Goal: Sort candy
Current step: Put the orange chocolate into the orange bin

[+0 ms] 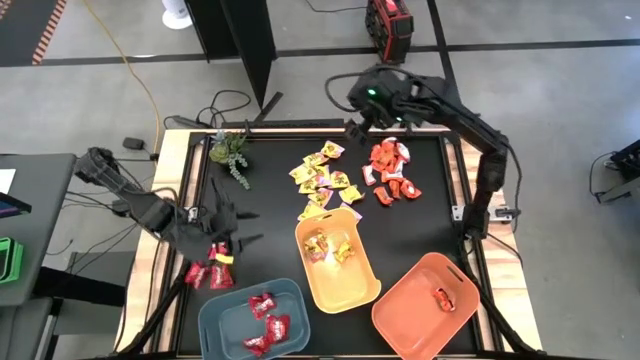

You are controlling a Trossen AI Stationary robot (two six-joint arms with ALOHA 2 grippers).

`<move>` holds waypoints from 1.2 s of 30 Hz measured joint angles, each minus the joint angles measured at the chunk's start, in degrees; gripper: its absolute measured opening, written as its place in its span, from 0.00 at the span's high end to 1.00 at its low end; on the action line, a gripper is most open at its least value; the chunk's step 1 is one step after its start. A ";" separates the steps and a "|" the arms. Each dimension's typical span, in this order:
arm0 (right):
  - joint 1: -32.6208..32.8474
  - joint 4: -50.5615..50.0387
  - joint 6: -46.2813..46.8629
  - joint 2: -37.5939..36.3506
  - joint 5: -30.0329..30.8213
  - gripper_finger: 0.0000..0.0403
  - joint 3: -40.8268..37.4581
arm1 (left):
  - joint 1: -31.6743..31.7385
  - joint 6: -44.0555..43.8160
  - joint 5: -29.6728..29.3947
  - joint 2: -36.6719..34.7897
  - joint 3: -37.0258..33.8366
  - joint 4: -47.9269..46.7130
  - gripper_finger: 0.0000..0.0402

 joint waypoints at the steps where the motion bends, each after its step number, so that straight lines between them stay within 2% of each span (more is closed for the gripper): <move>1: -0.95 0.11 -0.25 1.02 -1.01 0.14 0.00 | 1.47 1.30 0.18 -1.56 -1.46 1.28 0.40; 5: -4.25 -0.46 -1.91 5.17 -4.24 0.14 0.00 | 8.36 6.39 5.26 -8.37 -8.39 8.72 0.40; 10: -7.57 -0.94 -2.11 8.90 -6.62 0.14 0.00 | 16.95 11.95 17.04 -15.85 -17.92 23.01 0.40; 16: -10.69 -0.89 -1.16 11.74 -9.61 0.14 0.00 | 28.14 13.46 29.39 -18.93 -24.72 30.69 0.40; 26: -16.19 -1.94 2.87 12.25 -11.14 0.14 0.02 | 46.49 17.30 49.67 -18.61 -25.65 38.78 0.40; 30: -18.04 -3.53 3.04 12.28 -12.71 0.14 0.02 | 53.17 16.67 54.04 -17.89 -25.65 38.87 0.40; 33: -19.37 -4.46 4.77 12.30 -13.02 0.14 0.02 | 57.98 15.59 56.42 -16.82 -25.55 42.51 0.40; 36: -20.72 -7.21 5.91 12.30 -13.02 0.14 0.02 | 61.57 14.57 62.47 -14.83 -24.83 46.22 0.40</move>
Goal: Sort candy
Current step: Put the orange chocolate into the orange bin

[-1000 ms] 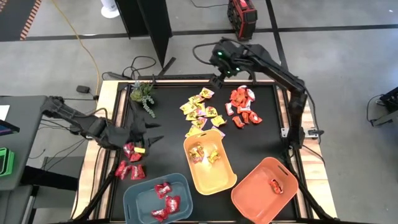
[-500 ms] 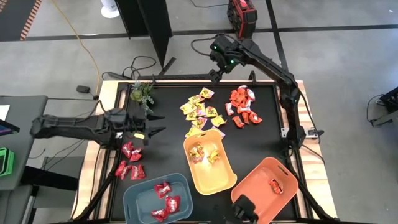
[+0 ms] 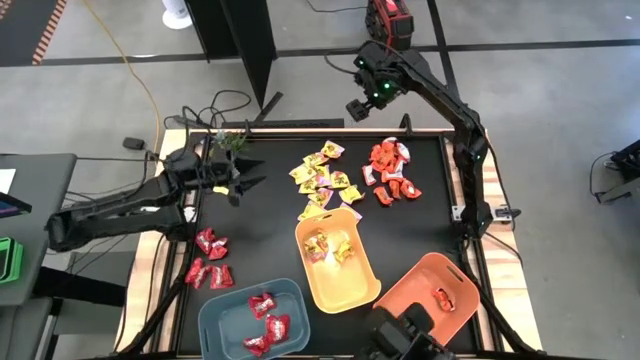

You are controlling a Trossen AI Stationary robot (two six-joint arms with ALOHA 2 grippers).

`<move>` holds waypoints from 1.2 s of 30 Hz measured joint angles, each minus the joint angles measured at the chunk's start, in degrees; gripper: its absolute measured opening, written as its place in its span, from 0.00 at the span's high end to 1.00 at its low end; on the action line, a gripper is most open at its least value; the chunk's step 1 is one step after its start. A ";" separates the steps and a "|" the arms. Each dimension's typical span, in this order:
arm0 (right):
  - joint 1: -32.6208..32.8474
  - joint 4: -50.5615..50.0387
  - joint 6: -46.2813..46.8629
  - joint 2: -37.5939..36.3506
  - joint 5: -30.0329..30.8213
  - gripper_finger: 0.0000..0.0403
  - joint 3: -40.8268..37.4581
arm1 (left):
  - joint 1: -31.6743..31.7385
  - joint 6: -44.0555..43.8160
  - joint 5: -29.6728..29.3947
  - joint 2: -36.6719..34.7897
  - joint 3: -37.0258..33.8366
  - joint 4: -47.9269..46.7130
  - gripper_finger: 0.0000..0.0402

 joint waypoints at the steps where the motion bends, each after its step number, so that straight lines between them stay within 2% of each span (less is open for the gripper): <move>1: -0.44 -1.37 0.17 0.00 0.00 0.14 0.00 | 0.72 -0.44 1.55 0.74 0.17 0.82 0.40; 7: -2.25 -4.63 3.08 0.07 0.94 0.15 -7.60 | 2.77 -0.06 3.55 6.61 0.46 5.26 0.40; 12: -3.83 -2.70 3.13 0.07 1.14 0.19 -17.76 | 3.36 0.03 6.59 10.61 2.25 6.78 0.40; 19: -8.72 0.72 3.11 0.04 1.53 0.23 -27.12 | 3.34 1.34 7.55 13.15 3.74 6.99 0.40; 25: -10.38 2.66 3.08 0.04 1.51 0.24 -30.96 | 3.36 2.39 7.63 13.13 3.98 7.33 0.40; 36: -8.30 4.14 2.99 0.02 0.89 0.24 -33.79 | 3.53 2.82 7.63 13.12 4.24 9.31 0.40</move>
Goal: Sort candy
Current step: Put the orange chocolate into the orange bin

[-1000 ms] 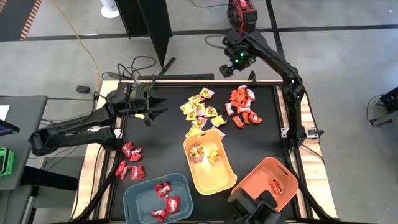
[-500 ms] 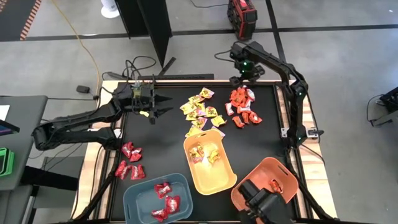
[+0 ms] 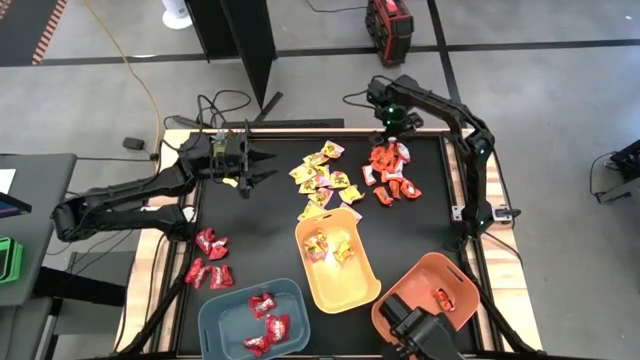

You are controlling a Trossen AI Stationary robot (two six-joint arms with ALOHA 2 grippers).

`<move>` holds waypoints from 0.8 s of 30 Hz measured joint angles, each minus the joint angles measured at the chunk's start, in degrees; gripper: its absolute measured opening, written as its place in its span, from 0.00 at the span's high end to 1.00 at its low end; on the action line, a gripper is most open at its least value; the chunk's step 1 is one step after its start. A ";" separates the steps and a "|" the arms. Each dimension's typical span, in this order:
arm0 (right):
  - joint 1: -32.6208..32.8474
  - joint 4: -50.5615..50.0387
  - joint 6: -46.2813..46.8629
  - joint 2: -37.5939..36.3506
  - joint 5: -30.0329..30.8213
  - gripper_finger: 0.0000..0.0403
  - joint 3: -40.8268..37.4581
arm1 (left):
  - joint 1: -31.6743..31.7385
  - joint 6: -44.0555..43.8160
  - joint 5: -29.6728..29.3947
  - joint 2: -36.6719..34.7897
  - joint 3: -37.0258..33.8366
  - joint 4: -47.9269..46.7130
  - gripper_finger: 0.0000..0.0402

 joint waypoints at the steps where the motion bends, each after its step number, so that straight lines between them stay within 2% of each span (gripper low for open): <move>1: 0.01 0.02 -0.01 0.00 -0.06 0.24 -0.28 | 0.00 0.00 0.00 0.00 0.02 0.06 0.40; 10: 0.61 0.04 -0.22 0.00 -1.94 0.27 -0.42 | 0.00 0.02 0.00 0.00 0.04 0.17 0.40; 14: 2.06 -6.46 -0.12 0.00 -2.40 0.28 -0.39 | 0.00 -0.07 0.00 0.00 0.04 -0.08 0.40; 16: 3.33 -10.76 -0.98 -0.11 -2.40 0.28 -0.41 | 0.00 -0.13 0.02 0.00 0.04 -0.48 0.40; 24: 11.87 -9.42 -0.73 -2.79 -4.07 0.28 -2.36 | 0.00 2.48 0.00 0.00 0.04 -4.03 0.40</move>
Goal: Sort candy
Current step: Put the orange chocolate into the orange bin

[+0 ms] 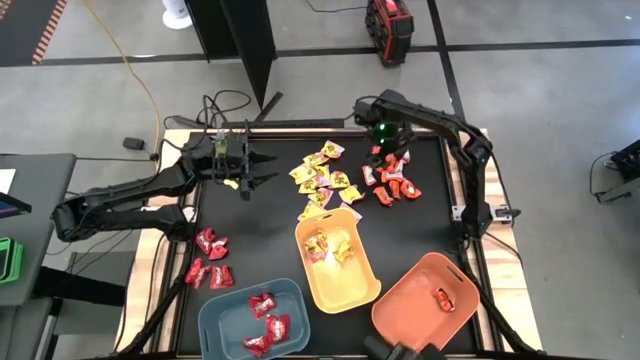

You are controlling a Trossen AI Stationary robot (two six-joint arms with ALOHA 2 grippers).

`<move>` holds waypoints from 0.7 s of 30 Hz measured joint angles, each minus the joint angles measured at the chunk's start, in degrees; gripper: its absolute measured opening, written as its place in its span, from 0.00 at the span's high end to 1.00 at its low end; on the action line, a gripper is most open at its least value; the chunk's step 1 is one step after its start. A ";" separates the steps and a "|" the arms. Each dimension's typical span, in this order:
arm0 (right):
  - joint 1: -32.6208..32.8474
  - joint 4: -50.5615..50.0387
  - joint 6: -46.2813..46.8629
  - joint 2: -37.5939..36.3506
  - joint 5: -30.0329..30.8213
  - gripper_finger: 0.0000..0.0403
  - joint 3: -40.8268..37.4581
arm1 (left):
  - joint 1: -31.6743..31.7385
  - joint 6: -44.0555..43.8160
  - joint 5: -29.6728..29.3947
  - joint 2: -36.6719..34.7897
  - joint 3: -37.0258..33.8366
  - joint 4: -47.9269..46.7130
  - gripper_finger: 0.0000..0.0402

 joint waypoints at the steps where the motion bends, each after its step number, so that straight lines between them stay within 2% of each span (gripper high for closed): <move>1: 1.34 1.38 0.52 -0.19 0.01 0.28 -0.62 | 0.01 0.10 0.00 0.00 0.00 0.00 0.40; 10: 11.78 8.21 4.73 -0.30 -0.03 0.28 -11.68 | 0.42 1.17 0.00 0.00 0.00 -0.37 0.40; 21: 14.39 18.45 9.71 -0.30 2.61 0.28 -21.23 | 1.79 0.95 -0.02 0.00 0.00 -0.31 0.40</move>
